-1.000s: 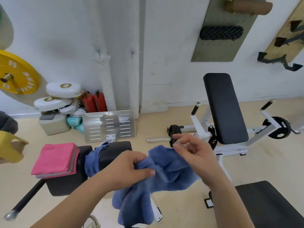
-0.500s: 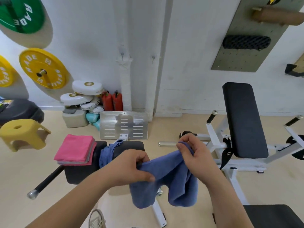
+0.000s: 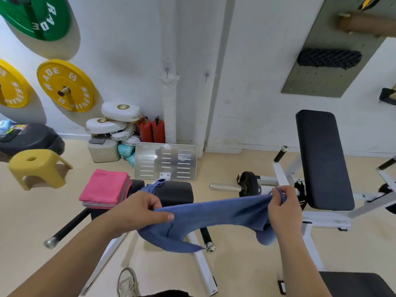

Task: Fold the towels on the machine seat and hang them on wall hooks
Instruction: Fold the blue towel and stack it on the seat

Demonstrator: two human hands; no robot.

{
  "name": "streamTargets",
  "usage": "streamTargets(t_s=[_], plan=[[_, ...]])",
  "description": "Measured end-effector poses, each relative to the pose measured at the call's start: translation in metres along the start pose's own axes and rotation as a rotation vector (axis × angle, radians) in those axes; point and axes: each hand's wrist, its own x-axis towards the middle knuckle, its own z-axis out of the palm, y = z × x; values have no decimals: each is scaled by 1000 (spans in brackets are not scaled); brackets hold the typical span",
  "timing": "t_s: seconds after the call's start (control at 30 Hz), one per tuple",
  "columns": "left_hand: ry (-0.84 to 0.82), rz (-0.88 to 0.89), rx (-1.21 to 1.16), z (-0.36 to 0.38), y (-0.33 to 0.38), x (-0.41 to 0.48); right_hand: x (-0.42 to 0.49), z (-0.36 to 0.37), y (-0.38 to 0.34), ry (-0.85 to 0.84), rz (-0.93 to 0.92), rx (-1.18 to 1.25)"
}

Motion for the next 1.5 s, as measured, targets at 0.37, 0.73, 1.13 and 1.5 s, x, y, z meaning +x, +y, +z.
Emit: streamTargets(t_s=[0.37, 0.73, 1.13, 1.5], plan=[[170, 1, -702, 66, 48, -20, -74, 36, -61, -308, 15, 436], [182, 12, -1101, 89, 57, -34, -118, 53, -75, -424, 47, 501], [407, 108, -678, 92, 58, -37, -123, 55, -75, -463, 35, 392], [435, 192, -511, 96, 54, -35, -124, 54, -66, -562, 33, 449]])
